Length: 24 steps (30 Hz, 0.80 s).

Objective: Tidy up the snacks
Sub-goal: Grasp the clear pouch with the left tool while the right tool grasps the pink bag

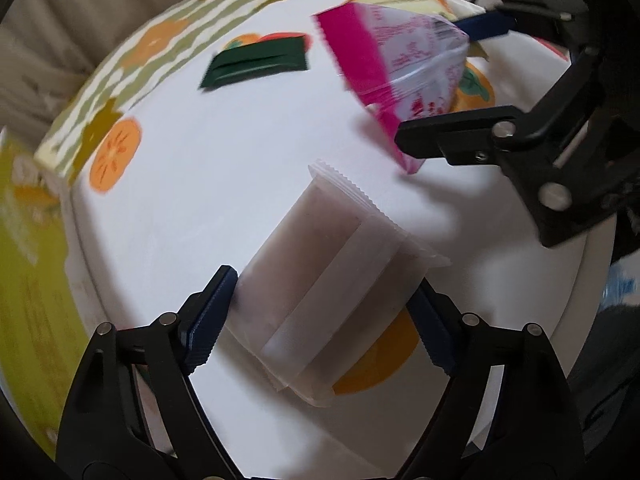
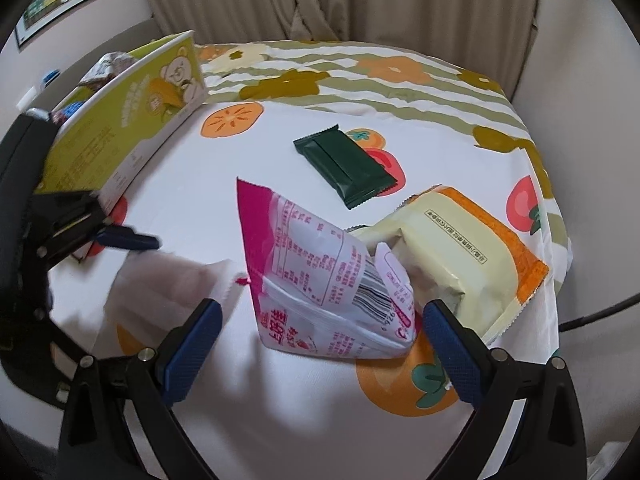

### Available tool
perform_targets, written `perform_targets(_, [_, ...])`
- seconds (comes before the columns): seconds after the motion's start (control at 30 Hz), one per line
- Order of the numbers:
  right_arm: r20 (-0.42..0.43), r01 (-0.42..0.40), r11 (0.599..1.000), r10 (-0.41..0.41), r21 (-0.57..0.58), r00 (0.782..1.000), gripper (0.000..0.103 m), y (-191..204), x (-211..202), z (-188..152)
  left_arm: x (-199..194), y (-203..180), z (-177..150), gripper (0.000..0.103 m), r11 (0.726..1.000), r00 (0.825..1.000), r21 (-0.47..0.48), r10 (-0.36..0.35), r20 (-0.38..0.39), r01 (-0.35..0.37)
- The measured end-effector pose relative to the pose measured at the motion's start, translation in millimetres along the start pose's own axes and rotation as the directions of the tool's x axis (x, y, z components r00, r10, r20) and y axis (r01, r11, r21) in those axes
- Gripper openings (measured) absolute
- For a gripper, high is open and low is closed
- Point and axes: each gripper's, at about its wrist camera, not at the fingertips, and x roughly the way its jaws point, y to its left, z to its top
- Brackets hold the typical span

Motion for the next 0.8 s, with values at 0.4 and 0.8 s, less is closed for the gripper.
perform_targets(0.4, [-0.018,0.083,0.996,-0.083,0.036,0.996,0.064,6,18,2,-24,11,-27,0.08,0.983,0.999,-0.179,0.04,0.018,-0.036])
perform_targets(0.8, [0.035,0.028,0.999,-0.029,0.032,0.999,0.054,20,-36,14,-104,45,-27,0.08,0.917,0.985,-0.397,0.108,0.138,-0.045])
